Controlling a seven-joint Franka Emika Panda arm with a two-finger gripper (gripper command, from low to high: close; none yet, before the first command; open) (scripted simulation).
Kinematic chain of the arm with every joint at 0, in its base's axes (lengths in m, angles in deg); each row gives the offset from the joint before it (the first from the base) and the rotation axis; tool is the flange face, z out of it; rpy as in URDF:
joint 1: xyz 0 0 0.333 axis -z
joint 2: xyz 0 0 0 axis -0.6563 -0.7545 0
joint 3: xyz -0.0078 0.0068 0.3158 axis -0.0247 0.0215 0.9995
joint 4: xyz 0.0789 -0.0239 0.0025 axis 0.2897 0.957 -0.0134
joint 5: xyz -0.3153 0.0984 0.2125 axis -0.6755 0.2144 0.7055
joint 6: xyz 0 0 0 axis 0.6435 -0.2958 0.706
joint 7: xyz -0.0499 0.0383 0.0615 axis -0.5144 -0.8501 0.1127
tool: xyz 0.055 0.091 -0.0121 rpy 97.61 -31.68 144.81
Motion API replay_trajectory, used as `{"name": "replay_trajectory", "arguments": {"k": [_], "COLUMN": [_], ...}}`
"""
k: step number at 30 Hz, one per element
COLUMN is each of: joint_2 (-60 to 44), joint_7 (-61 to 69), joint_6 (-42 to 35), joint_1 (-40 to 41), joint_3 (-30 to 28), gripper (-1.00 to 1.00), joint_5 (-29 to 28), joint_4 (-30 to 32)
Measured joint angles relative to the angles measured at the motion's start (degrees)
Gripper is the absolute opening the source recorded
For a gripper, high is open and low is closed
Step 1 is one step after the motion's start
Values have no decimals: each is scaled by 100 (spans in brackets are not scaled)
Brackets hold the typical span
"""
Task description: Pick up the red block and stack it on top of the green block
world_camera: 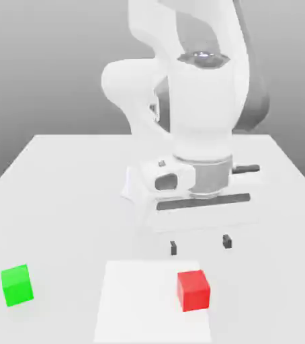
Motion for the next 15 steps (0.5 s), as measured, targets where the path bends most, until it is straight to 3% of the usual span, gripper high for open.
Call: {"name": "replay_trajectory", "arguments": {"k": [5, 6, 15], "joint_2": [-1036, -1239, -990], "joint_7": [-125, -143, -138], "joint_6": [829, 1002, 791], "joint_1": [-51, -70, -44], "joint_3": [-78, -101, -71], "gripper": [0, -100, -100], "joint_5": [-181, -201, -193], "joint_4": [-64, -92, -54]}}
